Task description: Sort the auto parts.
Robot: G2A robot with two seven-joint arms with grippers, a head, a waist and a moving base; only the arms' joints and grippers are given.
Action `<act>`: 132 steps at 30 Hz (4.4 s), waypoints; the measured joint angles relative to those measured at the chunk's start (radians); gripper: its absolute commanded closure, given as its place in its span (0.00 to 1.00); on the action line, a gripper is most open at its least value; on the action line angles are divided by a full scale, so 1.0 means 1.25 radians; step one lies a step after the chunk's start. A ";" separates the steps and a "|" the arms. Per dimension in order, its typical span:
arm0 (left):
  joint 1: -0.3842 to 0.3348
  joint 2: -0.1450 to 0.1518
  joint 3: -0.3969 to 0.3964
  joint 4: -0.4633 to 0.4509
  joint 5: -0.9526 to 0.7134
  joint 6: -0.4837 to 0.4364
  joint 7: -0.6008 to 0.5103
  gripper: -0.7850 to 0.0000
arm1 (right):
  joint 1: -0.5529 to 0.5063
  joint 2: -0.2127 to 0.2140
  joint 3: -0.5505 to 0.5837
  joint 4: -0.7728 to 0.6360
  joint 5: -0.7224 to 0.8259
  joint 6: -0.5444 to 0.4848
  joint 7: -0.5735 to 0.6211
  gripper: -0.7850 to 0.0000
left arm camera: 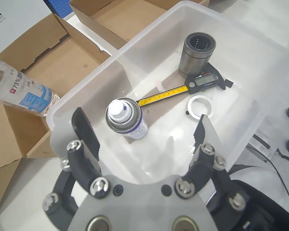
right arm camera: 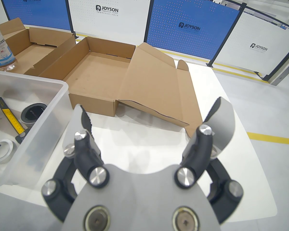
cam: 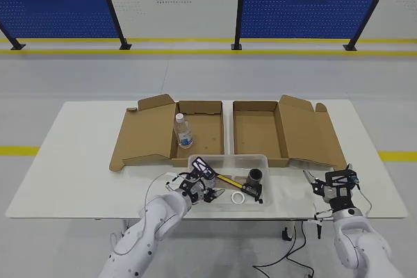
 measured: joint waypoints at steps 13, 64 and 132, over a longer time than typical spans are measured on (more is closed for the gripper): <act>-0.040 -0.011 0.030 0.067 -0.009 0.055 0.019 0.00 | 0.000 0.000 0.000 0.000 0.000 0.000 0.000 0.00; -0.076 -0.027 0.053 0.162 -0.014 0.110 0.055 0.83 | 0.000 0.000 0.000 0.000 0.000 0.000 0.000 0.00; -0.030 0.008 -0.020 -0.088 -0.097 0.026 0.032 1.00 | 0.000 0.000 0.000 0.000 0.000 0.000 0.000 0.00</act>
